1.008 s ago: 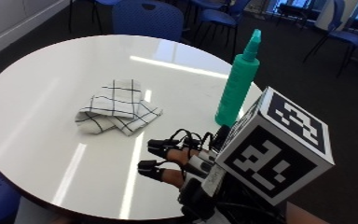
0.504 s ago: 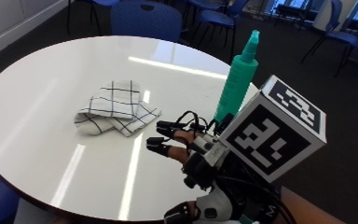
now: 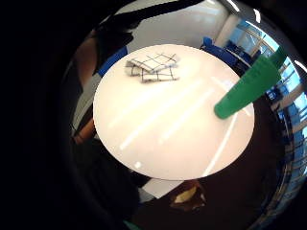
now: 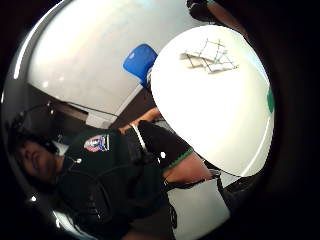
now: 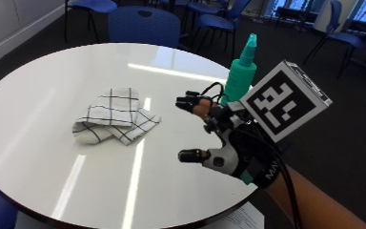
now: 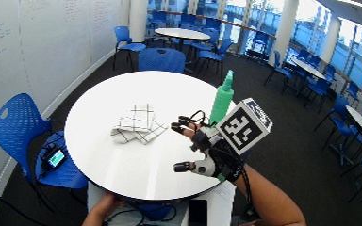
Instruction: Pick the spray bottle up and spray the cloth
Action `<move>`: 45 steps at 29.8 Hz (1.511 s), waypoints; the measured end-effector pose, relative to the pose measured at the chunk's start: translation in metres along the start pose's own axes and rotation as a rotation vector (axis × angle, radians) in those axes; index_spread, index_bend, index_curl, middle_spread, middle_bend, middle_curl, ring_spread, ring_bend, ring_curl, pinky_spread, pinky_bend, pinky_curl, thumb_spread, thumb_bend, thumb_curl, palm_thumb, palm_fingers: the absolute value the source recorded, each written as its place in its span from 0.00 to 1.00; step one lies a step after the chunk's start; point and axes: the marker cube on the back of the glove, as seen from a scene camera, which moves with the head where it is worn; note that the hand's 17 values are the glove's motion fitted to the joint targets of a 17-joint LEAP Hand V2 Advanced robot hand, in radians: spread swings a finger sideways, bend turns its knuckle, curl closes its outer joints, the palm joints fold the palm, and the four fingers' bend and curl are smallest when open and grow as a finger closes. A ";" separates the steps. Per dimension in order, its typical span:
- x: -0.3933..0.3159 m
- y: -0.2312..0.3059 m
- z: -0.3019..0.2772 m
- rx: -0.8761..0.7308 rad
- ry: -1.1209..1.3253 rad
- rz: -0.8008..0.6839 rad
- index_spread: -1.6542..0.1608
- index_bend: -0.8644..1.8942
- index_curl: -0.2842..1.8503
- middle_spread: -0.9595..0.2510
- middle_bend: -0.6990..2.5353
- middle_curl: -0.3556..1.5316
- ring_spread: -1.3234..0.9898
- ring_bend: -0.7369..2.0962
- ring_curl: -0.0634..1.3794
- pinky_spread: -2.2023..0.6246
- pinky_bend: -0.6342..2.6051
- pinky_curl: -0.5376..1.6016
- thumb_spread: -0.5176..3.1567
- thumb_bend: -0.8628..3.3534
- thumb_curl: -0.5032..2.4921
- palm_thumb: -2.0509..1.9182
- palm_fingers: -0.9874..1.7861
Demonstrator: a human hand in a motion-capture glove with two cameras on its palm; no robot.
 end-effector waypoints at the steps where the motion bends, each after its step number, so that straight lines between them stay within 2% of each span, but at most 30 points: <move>1: 0.007 -0.003 -0.002 0.019 -0.007 0.021 0.68 0.38 0.27 0.78 0.27 0.32 0.57 0.38 0.22 0.85 0.27 0.39 0.42 0.20 0.25 0.60 0.53; 7: 0.061 -0.017 -0.012 0.220 -0.064 0.219 0.68 0.38 0.28 0.78 0.28 0.33 0.57 0.38 0.22 0.86 0.26 0.39 0.43 0.20 0.25 0.61 0.56; 16: 0.122 -0.031 -0.030 0.497 -0.349 0.516 0.71 0.37 0.28 0.75 0.29 0.35 0.55 0.38 0.24 0.85 0.26 0.39 0.43 0.21 0.26 0.64 0.63; 22: 0.157 -0.036 -0.041 0.662 -0.334 0.654 0.72 0.36 0.28 0.72 0.30 0.37 0.54 0.38 0.25 0.83 0.27 0.40 0.43 0.21 0.27 0.65 0.65; 31: 0.193 -0.054 -0.036 0.599 -0.363 0.814 0.73 0.36 0.28 0.69 0.30 0.39 0.53 0.37 0.27 0.82 0.26 0.41 0.42 0.20 0.28 0.68 0.66; 37: 0.203 -0.069 -0.029 0.534 -0.405 0.906 0.73 0.40 0.30 0.71 0.27 0.38 0.54 0.33 0.26 0.83 0.25 0.41 0.42 0.21 0.29 0.70 0.62; 45: 0.214 -0.076 -0.029 0.539 -0.489 1.009 0.73 0.47 0.33 0.74 0.26 0.36 0.55 0.32 0.24 0.84 0.24 0.40 0.40 0.20 0.31 0.72 0.63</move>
